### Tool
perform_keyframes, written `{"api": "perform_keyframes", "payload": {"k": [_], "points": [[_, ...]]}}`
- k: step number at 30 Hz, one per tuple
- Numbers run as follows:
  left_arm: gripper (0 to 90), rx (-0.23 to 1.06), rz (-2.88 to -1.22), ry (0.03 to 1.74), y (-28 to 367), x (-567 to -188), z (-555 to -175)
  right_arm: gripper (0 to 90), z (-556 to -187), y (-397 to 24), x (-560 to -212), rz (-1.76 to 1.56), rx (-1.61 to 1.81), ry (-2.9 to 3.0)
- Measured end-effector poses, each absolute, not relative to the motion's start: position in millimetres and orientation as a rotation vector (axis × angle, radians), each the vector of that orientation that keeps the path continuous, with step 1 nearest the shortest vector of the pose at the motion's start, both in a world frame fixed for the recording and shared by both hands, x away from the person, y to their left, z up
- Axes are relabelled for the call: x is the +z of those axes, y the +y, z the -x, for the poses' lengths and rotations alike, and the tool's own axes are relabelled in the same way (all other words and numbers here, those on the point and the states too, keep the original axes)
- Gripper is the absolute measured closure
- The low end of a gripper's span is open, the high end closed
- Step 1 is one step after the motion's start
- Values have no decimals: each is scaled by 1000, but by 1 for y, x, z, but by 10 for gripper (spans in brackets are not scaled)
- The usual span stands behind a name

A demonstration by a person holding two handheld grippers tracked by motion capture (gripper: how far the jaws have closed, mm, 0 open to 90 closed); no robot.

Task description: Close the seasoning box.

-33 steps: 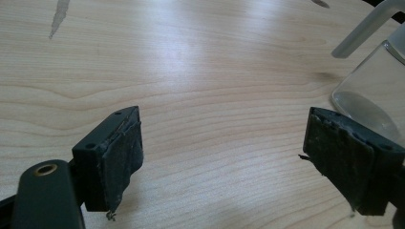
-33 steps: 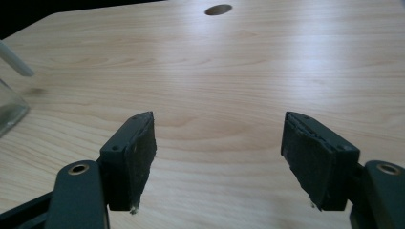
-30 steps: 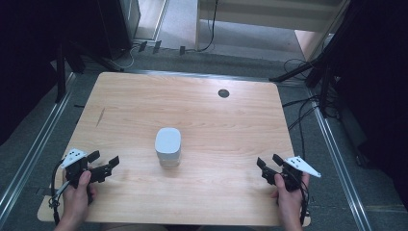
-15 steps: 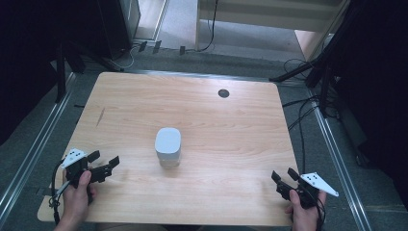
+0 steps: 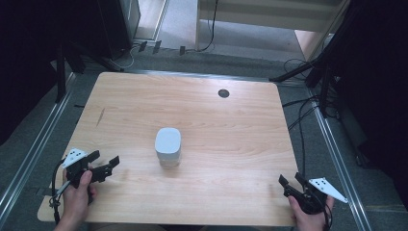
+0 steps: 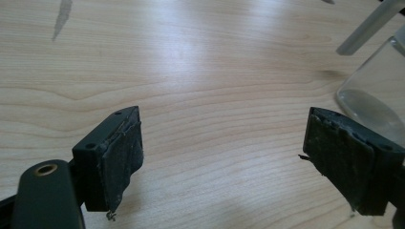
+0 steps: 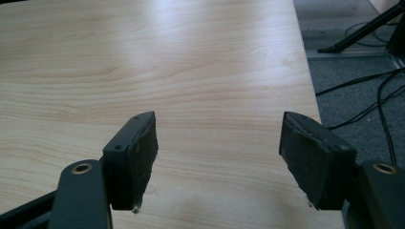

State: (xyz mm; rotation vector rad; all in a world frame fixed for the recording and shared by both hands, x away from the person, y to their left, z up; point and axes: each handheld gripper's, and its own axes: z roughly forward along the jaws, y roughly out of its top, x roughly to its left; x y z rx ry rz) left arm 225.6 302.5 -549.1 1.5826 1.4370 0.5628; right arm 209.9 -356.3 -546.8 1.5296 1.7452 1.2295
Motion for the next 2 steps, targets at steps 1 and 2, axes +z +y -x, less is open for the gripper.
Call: {"api": "perform_keyframes", "payload": {"k": [1, 2], "points": [[140, 568, -1585, 1437, 302, -549, -226, 291, -210, -356, -547, -1544, 1229, 1743], [140, 565, -1582, 1416, 302, -549, -225, 293, -211, -357, -547, -1548, 1229, 1747]]}}
